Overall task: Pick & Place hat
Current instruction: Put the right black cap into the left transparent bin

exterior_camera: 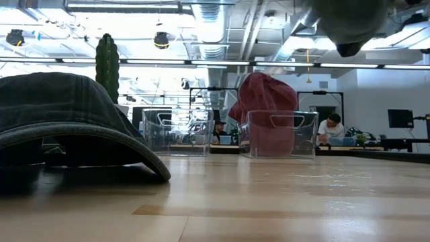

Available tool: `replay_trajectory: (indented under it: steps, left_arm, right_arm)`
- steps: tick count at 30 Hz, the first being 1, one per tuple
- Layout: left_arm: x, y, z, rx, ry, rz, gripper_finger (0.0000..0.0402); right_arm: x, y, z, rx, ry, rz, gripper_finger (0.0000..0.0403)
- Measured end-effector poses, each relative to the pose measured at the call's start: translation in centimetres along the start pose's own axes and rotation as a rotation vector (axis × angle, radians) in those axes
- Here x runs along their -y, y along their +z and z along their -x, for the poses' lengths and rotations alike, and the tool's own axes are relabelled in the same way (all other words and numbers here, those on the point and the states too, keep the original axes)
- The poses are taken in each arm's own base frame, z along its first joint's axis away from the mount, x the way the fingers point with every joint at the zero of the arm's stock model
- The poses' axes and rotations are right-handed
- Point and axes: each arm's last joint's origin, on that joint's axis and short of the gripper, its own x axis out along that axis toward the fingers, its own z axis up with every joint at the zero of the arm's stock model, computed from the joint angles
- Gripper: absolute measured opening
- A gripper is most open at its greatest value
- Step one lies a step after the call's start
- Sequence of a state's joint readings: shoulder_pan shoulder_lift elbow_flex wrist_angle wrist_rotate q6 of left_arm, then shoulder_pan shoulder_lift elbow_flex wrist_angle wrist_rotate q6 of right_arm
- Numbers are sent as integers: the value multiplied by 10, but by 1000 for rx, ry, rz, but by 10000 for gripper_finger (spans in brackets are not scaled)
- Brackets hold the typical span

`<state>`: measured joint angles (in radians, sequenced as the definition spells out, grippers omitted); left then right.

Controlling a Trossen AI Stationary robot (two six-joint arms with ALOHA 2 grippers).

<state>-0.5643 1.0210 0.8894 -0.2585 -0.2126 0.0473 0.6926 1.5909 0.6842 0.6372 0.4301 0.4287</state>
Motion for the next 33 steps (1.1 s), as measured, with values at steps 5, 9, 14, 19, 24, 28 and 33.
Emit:
replay_trajectory:
  steps: [5,9,14,19,24,28,33]
  left_arm:
    - [1,1,0,6,-1,-131,112]
    - [0,4,0,45,9,-258,112]
    - [0,13,-2,129,47,-525,112]
    - [1,19,-13,185,92,-727,112]
    - [1,18,-30,176,132,-964,112]
    - [2,11,-52,127,153,-1056,112]
    - [7,5,-74,92,198,-1148,112]
  right_arm:
    - [6,2,-5,-110,224,-18,1]
    - [14,7,-9,-169,379,-17,1]
    - [35,20,-15,-159,462,-42,1]
    - [55,29,-20,-156,484,-58,1]
    - [61,31,-20,-168,518,-74,1]
    - [60,33,-20,-172,556,-103,1]
    - [56,31,-19,-188,573,-116,1]
